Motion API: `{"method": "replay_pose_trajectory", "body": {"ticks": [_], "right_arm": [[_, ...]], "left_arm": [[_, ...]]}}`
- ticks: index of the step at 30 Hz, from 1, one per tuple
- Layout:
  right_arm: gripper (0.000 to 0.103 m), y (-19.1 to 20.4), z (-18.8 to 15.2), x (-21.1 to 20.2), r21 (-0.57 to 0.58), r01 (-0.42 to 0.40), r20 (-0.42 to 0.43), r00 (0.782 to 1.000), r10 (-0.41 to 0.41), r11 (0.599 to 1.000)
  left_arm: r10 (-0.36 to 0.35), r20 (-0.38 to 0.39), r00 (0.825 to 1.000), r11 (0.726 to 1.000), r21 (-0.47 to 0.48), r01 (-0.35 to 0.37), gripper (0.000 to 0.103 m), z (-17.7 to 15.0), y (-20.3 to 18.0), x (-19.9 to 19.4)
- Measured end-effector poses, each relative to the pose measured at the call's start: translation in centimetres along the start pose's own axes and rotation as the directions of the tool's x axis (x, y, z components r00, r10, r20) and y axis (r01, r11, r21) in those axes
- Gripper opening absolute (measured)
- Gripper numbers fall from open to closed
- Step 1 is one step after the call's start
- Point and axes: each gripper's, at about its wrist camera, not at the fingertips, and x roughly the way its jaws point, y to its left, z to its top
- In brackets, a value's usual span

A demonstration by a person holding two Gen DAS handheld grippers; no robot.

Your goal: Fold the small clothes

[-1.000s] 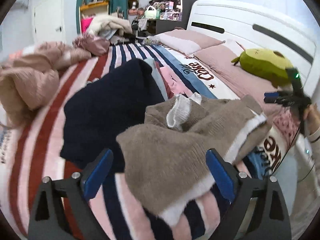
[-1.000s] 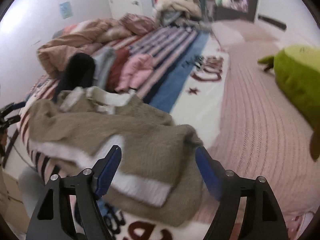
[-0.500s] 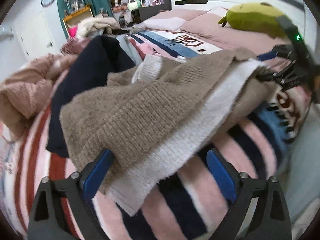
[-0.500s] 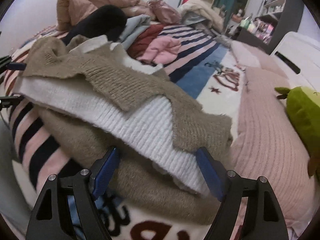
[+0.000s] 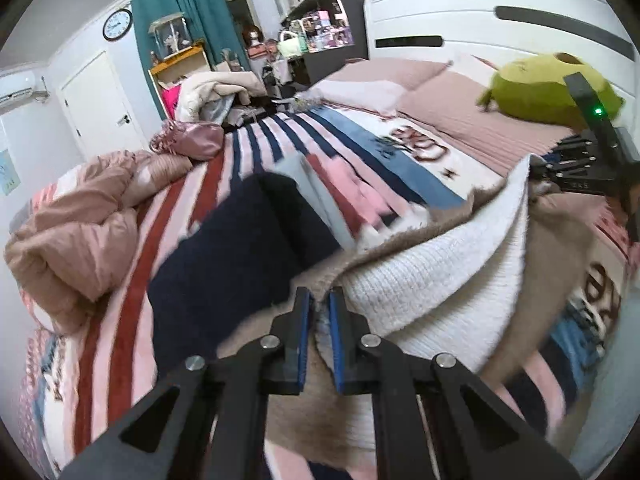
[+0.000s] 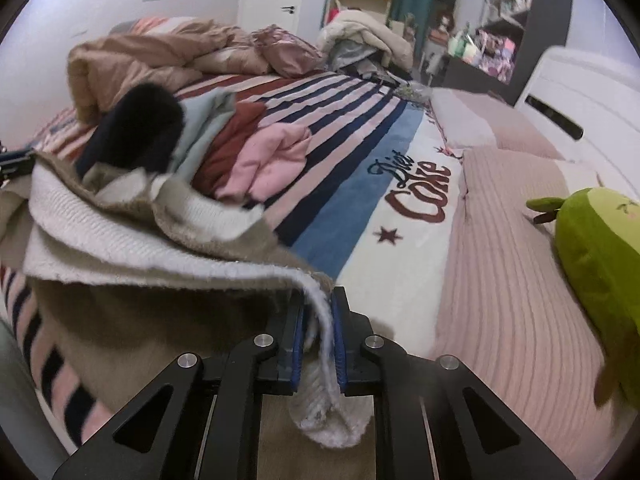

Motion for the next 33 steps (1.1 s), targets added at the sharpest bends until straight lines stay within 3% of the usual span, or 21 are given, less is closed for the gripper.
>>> {"method": "replay_pose_trajectory", "body": {"ticks": [2, 4, 6, 7, 8, 10, 12, 16, 18, 19, 21, 23, 27, 28, 29, 33], "right_arm": [[0.007, -1.2, 1.5, 1.8, 0.044, -0.019, -0.033, 0.999, 0.021, 0.999], [0.015, -2.3, 2.7, 4.2, 0.093, -0.024, -0.076, 0.997, 0.031, 0.995], [0.032, -2.5, 3.1, 5.8, 0.090, 0.004, -0.098, 0.995, 0.005, 0.996], [0.042, -2.4, 3.1, 6.3, 0.078, 0.035, -0.105, 0.994, -0.027, 0.996], [0.048, -2.4, 3.0, 6.5, 0.072, 0.052, -0.103, 0.994, -0.044, 0.996], [0.051, -2.7, 2.6, 5.8, 0.093, 0.039, -0.083, 0.996, -0.031, 0.995], [0.054, -3.4, 2.1, 4.5, 0.130, 0.015, -0.057, 0.998, -0.008, 0.991], [0.055, -3.3, 0.3, 1.2, 0.144, -0.035, -0.006, 0.999, 0.036, 0.989], [0.058, -2.8, -0.4, 0.0, 0.125, -0.030, 0.013, 0.999, 0.029, 0.992], [0.064, -2.7, -0.8, -0.3, 0.128, -0.030, 0.015, 0.999, 0.028, 0.991], [0.066, -2.8, -1.6, -0.7, 0.153, -0.041, 0.012, 0.999, 0.040, 0.987], [0.066, -2.9, -2.3, -0.8, 0.170, -0.058, 0.004, 0.998, 0.058, 0.984], [0.066, -2.8, -3.6, -1.0, 0.184, -0.073, -0.014, 0.997, 0.077, 0.980], [0.066, -2.8, -3.9, -1.2, 0.184, -0.069, -0.015, 0.997, 0.073, 0.980], [0.066, -2.9, -4.1, -1.3, 0.184, -0.067, -0.015, 0.997, 0.071, 0.981], [0.066, -3.4, -4.9, -2.0, 0.193, -0.061, -0.016, 0.998, 0.065, 0.979]], "left_arm": [[-0.005, -0.028, 1.000, 1.000, -0.025, 0.005, 0.008, 1.6, 1.2, 2.4], [-0.003, -0.054, 0.999, 0.999, -0.050, 0.000, 0.012, 2.7, 2.1, 5.0], [0.008, -0.063, 0.998, 0.998, -0.069, -0.012, 0.032, 3.2, 2.6, 6.8], [0.015, -0.054, 0.998, 0.995, -0.096, -0.020, 0.053, 3.4, 3.1, 7.0], [0.018, -0.032, 0.999, 0.992, -0.124, -0.022, 0.062, 3.5, 3.6, 6.7], [-0.016, 0.021, 1.000, 0.984, -0.177, 0.019, 0.066, 3.4, 4.7, 5.0], [-0.038, 0.053, 0.998, 0.981, -0.188, 0.047, 0.078, 3.0, 5.2, 3.0], [-0.163, 0.101, 0.981, 0.979, -0.106, 0.173, 0.089, 1.6, 3.7, -1.0], [-0.212, 0.064, 0.975, 0.977, -0.019, 0.214, 0.090, 0.3, 1.7, -1.7], [-0.211, 0.036, 0.977, 0.977, 0.013, 0.211, 0.090, -0.2, 0.9, -1.5], [-0.158, -0.035, 0.987, 0.984, 0.081, 0.160, 0.090, -1.4, -0.9, -0.2], [-0.094, -0.059, 0.994, 0.991, 0.088, 0.099, 0.090, -2.0, -1.5, 1.1], [-0.034, -0.021, 0.999, 0.999, 0.038, 0.034, 0.087, -1.5, -0.7, 3.0], [-0.010, -0.006, 1.000, 1.000, 0.027, 0.011, 0.081, -1.2, -0.2, 3.1], [0.028, 0.019, 0.999, 1.000, -0.009, -0.028, 0.074, -0.6, 0.7, 3.2], [0.156, 0.083, 0.984, 0.962, -0.238, -0.132, 0.073, 0.9, 6.1, 3.7]]}}
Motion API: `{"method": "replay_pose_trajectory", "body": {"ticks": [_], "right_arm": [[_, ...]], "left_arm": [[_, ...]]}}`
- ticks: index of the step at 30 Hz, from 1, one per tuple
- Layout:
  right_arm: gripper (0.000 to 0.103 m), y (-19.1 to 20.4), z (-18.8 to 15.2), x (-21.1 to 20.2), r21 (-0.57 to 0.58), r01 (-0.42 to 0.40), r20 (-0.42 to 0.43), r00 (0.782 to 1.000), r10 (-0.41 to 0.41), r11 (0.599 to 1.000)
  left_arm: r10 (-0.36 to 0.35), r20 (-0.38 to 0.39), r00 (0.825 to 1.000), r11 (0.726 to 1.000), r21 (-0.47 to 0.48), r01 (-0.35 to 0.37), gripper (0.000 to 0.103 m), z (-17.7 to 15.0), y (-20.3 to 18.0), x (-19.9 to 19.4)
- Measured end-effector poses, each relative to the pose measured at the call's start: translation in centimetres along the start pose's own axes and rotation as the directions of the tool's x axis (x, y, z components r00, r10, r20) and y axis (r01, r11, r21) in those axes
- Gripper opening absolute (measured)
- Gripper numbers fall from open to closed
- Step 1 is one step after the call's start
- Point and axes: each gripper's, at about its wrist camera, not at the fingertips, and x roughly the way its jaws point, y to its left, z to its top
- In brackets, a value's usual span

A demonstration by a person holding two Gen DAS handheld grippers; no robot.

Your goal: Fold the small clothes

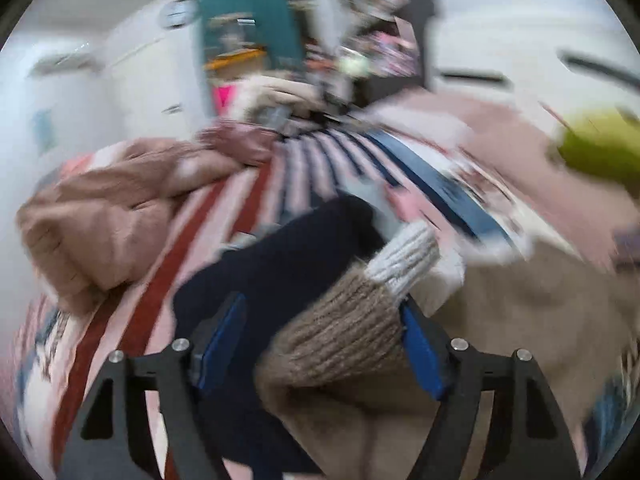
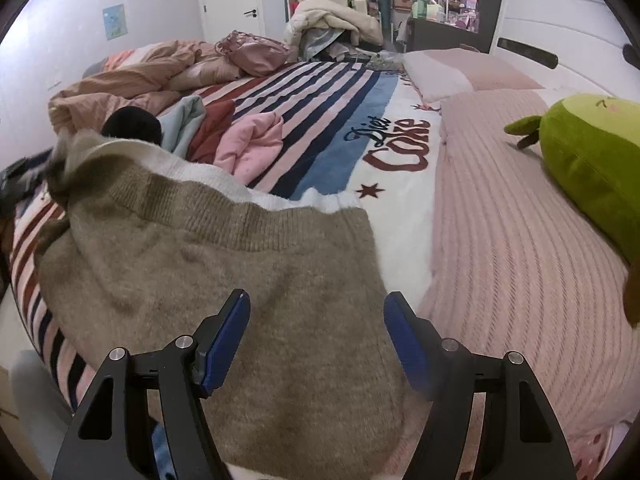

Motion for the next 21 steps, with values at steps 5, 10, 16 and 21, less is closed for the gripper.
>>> {"method": "replay_pose_trajectory", "body": {"ticks": [5, 10, 16, 21], "right_arm": [[0.066, -1.1, -1.2, -0.3, 0.022, 0.002, -0.021, 1.000, -0.001, 1.000], [0.066, -2.6, -3.6, -0.9, 0.083, -0.047, -0.058, 0.997, 0.052, 0.995], [0.073, -4.2, -7.2, 0.1, 0.180, -0.127, -0.122, 0.981, 0.150, 0.975], [0.074, -4.6, -9.0, 1.7, 0.284, -0.257, -0.092, 0.952, 0.293, 0.924]], "left_arm": [[0.004, -0.006, 1.000, 0.997, -0.079, -0.004, 0.076, 0.8, 3.0, 0.2], [-0.019, 0.024, 1.000, 0.995, -0.097, 0.022, 0.083, -0.5, 4.5, -3.7], [-0.226, -0.054, 0.973, 0.965, -0.147, 0.216, 0.092, -5.5, 4.5, -6.6], [-0.376, -0.159, 0.913, 0.918, -0.199, 0.343, 0.092, -11.5, 1.1, -4.6]]}}
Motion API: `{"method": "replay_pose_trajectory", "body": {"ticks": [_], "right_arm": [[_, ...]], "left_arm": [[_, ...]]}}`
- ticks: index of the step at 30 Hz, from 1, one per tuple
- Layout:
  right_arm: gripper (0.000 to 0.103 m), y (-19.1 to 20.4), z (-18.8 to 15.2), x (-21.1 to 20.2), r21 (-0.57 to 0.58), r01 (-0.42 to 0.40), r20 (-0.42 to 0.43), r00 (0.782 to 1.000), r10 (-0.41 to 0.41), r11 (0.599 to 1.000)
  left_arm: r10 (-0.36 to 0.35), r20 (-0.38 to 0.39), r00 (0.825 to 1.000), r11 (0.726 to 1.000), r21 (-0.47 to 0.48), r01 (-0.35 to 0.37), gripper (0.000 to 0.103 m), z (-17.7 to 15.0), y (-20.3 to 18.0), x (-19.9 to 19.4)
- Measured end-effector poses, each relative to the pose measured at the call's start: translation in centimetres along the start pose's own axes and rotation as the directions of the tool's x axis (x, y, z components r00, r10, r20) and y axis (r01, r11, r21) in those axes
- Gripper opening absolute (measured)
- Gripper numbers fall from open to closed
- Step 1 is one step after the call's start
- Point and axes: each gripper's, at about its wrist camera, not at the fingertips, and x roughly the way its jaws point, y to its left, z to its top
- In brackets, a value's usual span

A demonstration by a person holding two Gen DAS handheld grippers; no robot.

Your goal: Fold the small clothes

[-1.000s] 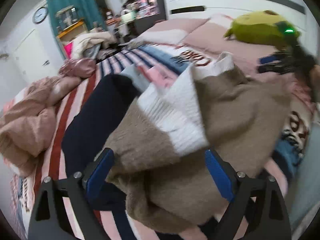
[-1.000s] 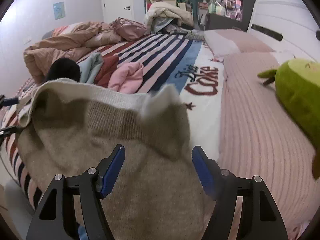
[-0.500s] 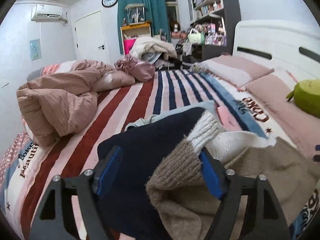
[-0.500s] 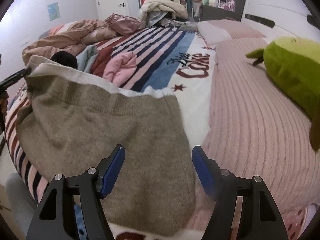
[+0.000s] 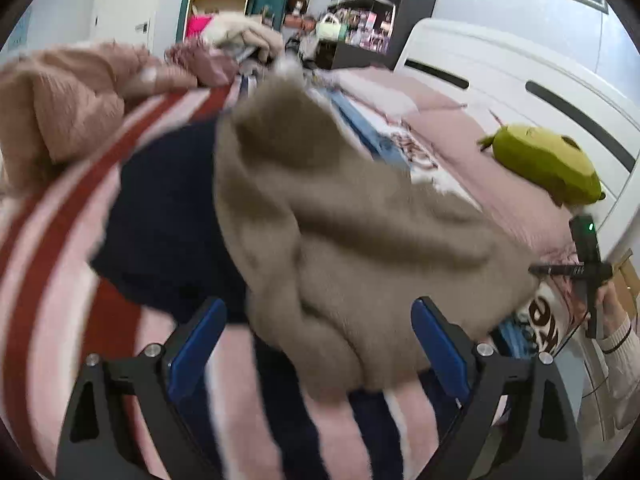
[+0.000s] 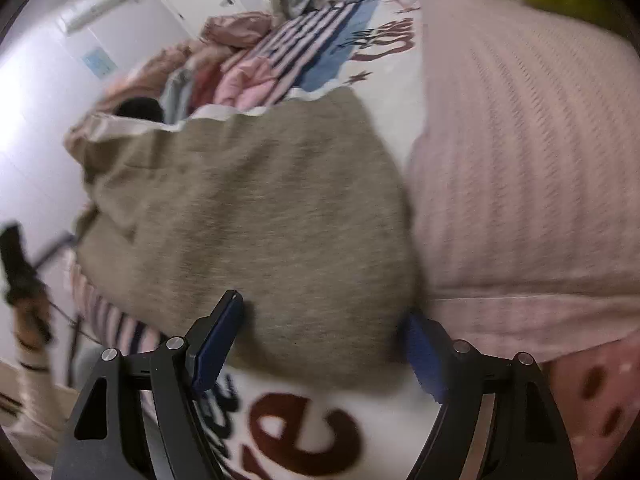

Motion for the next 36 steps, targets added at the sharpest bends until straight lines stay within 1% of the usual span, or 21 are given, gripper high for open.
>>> {"method": "replay_pose_trajectory", "body": {"ticks": [1, 2, 3, 4, 5, 7, 10, 12, 16, 19, 20, 21, 22, 24, 25, 26, 28, 29, 31, 34, 36], "right_arm": [[0.065, 0.2, -0.1, 0.0, -0.006, -0.002, 0.017, 1.000, 0.002, 1.000], [0.043, 0.4, -0.1, 0.0, -0.017, -0.005, 0.028, 1.000, 0.005, 1.000], [0.037, 0.8, -0.2, 0.0, -0.027, -0.013, 0.036, 0.999, 0.014, 1.000], [0.034, 1.1, -0.4, -0.2, -0.040, 0.003, 0.050, 0.999, -0.001, 0.999], [0.027, 1.6, -0.5, -0.4, -0.063, 0.018, 0.066, 0.998, -0.014, 0.998], [0.021, 2.5, -0.9, -1.4, -0.105, 0.028, 0.099, 0.995, -0.018, 0.994], [0.017, 3.0, -1.6, -2.9, -0.116, -0.024, 0.114, 0.993, 0.037, 0.993], [0.016, 3.2, -2.6, -3.5, -0.126, -0.045, 0.101, 0.993, 0.058, 0.991], [0.016, 3.8, -4.3, -3.8, -0.132, -0.070, 0.071, 0.994, 0.079, 0.989], [0.016, 3.0, -4.9, -3.5, -0.100, -0.060, 0.059, 0.996, 0.066, 0.993], [0.020, 2.9, -4.9, -3.3, -0.101, -0.033, 0.051, 0.998, 0.038, 0.994], [0.024, 3.0, -4.8, -3.1, -0.101, -0.018, 0.046, 0.999, 0.023, 0.995], [0.031, 3.1, -4.5, -3.1, -0.092, 0.003, 0.044, 0.999, 0.001, 0.996], [0.034, 3.4, -4.1, -3.6, -0.087, 0.050, 0.046, 0.998, -0.046, 0.995], [0.037, 3.7, -4.1, -4.3, -0.097, 0.083, 0.066, 0.995, -0.077, 0.992], [0.046, 4.1, -4.1, -5.2, -0.107, 0.119, 0.091, 0.990, -0.109, 0.987], [0.057, 5.7, -4.6, -7.4, -0.139, 0.198, 0.175, 0.969, -0.173, 0.970], [0.057, 6.4, -4.8, -8.1, -0.154, 0.209, 0.206, 0.963, -0.176, 0.966], [0.057, 8.5, -5.4, -9.3, -0.185, 0.184, 0.270, 0.954, -0.130, 0.965], [0.054, 11.4, -5.9, -9.0, -0.227, 0.095, 0.310, 0.951, -0.021, 0.969], [0.048, 13.5, -6.3, -7.5, -0.264, 0.061, 0.314, 0.949, 0.026, 0.963]], "left_arm": [[-0.009, 0.005, 1.000, 1.000, -0.021, 0.009, 0.085, -0.9, -0.1, 0.8], [-0.031, 0.012, 0.999, 0.999, -0.035, 0.032, 0.068, -1.3, -0.1, 1.2], [-0.038, 0.025, 0.999, 0.998, -0.046, 0.039, 0.060, -1.5, -0.1, 1.4], [-0.023, 0.042, 0.999, 0.998, -0.051, 0.025, 0.040, -1.7, -0.2, 1.3], [-0.022, 0.061, 0.998, 0.998, -0.049, 0.025, 0.024, -1.9, -0.2, 0.9], [-0.046, 0.086, 0.995, 0.997, -0.055, 0.051, 0.013, -1.8, -0.2, -0.3], [-0.080, 0.087, 0.993, 0.997, 0.003, 0.080, 0.009, -2.4, -0.4, -2.8], [-0.099, 0.057, 0.993, 0.995, 0.027, 0.098, 0.008, -3.4, -0.3, -3.9], [-0.109, -0.001, 0.994, 0.994, -0.001, 0.109, 0.007, -5.2, 1.0, -4.4], [-0.086, -0.026, 0.996, 0.996, -0.027, 0.085, 0.006, -6.5, 2.2, -4.2], [-0.058, -0.043, 0.997, 0.998, -0.026, 0.057, 0.006, -6.8, 2.4, -3.9], [-0.026, -0.060, 0.998, 0.999, -0.021, 0.025, 0.006, -6.9, 2.5, -3.5], [0.007, -0.076, 0.997, 1.000, -0.026, -0.009, 0.007, -7.1, 2.7, -3.2], [0.003, -0.075, 0.997, 0.999, -0.049, -0.007, 0.025, -7.2, 2.8, -3.4], [-0.007, -0.057, 0.998, 0.998, -0.059, 0.004, 0.051, -7.3, 2.6, -4.1], [-0.010, -0.041, 0.999, 0.998, -0.062, 0.008, 0.070, -7.4, 2.3, -4.6], [-0.064, 0.002, 0.998, 0.993, -0.097, 0.064, 0.077, -7.7, 1.7, -5.7], [-0.100, 0.015, 0.995, 0.988, -0.121, 0.101, 0.084, -7.9, 1.5, -5.9], [-0.177, 0.033, 0.984, 0.966, -0.183, 0.181, 0.089, -8.2, 0.5, -5.2], [-0.203, 0.048, 0.978, 0.952, -0.225, 0.209, 0.089, -8.4, -0.9, -3.6], [-0.275, 0.068, 0.959, 0.912, -0.298, 0.283, 0.089, -8.9, -1.8, -1.7]]}}
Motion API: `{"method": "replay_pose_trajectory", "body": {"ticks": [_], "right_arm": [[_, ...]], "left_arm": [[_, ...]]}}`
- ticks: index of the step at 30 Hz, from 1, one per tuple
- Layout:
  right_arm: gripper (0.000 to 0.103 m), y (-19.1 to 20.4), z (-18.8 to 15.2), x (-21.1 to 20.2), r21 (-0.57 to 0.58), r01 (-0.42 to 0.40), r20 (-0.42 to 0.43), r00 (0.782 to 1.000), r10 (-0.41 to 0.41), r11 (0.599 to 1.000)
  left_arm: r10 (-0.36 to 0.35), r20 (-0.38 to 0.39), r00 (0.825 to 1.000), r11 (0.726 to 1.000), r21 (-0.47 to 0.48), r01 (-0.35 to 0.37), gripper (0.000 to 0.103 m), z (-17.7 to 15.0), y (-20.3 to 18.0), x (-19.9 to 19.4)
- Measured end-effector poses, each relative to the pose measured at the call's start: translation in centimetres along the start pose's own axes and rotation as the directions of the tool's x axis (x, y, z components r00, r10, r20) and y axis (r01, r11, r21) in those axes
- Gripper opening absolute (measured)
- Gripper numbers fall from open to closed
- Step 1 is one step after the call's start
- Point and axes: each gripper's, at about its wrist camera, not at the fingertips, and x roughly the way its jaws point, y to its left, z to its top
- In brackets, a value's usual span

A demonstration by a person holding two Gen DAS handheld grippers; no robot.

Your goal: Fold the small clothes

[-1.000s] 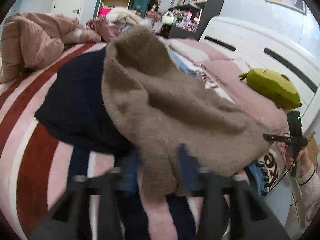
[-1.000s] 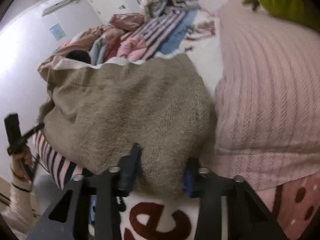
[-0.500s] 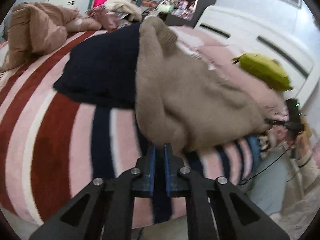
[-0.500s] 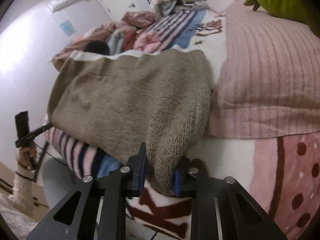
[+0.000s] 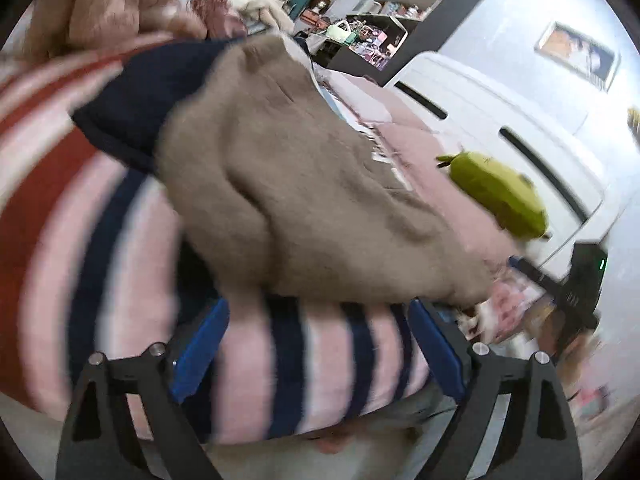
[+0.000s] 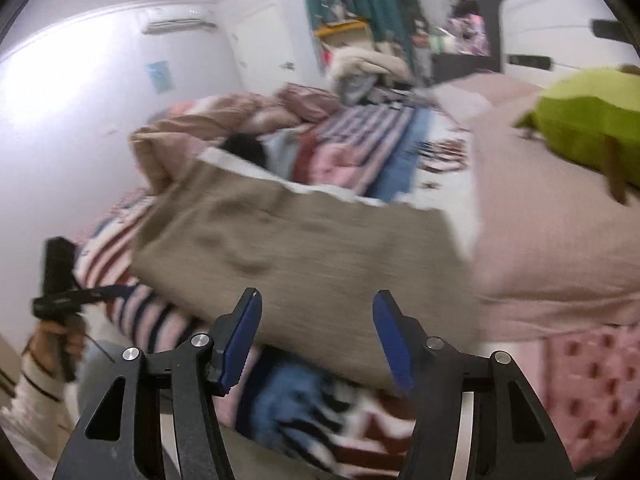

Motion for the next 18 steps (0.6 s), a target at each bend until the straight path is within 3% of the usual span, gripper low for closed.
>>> {"method": "replay_pose_trajectory", "body": {"ticks": [2, 3, 7, 9, 11, 13, 16, 18], "right_arm": [[0.029, 1.8, -0.2, 1.5, -0.018, -0.025, -0.008, 1.000, 0.025, 1.000], [0.025, 2.5, -0.3, 2.5, -0.017, -0.046, -0.021, 0.999, 0.045, 0.999], [0.023, 4.8, -1.0, 5.5, -0.021, -0.139, -0.074, 0.988, 0.137, 0.990], [0.023, 5.4, -1.4, 6.3, -0.034, -0.157, -0.099, 0.983, 0.153, 0.987], [0.023, 5.5, -1.8, 6.9, -0.038, -0.154, -0.116, 0.982, 0.149, 0.987], [0.023, 5.2, -2.1, 7.6, -0.031, -0.138, -0.137, 0.982, 0.132, 0.990], [0.023, 4.7, -2.4, 8.6, 0.001, -0.134, -0.160, 0.978, 0.133, 0.991], [0.023, 4.9, -2.4, 9.1, 0.005, -0.137, -0.172, 0.976, 0.136, 0.991]], "left_arm": [[-0.051, 0.005, 0.999, 0.997, -0.062, 0.051, 0.089, -0.5, 0.0, 1.3], [-0.054, 0.011, 0.998, 0.996, -0.077, 0.055, 0.089, -0.6, 0.0, 1.7], [0.094, 0.118, 0.989, 0.987, -0.138, -0.078, 0.089, -0.2, 1.7, 0.7], [0.099, 0.158, 0.983, 0.984, -0.164, -0.073, 0.088, -0.2, 2.9, -0.9], [0.119, 0.154, 0.981, 0.987, -0.128, -0.099, 0.062, -0.2, 3.5, -2.1], [0.165, 0.121, 0.979, 0.986, -0.045, -0.161, 0.048, 0.0, 3.6, -2.5], [0.148, 0.055, 0.987, 0.985, 0.081, -0.152, 0.047, 0.2, 3.5, -1.6], [0.141, 0.051, 0.989, 0.980, 0.133, -0.147, 0.048, 0.6, 3.1, -0.9]]}}
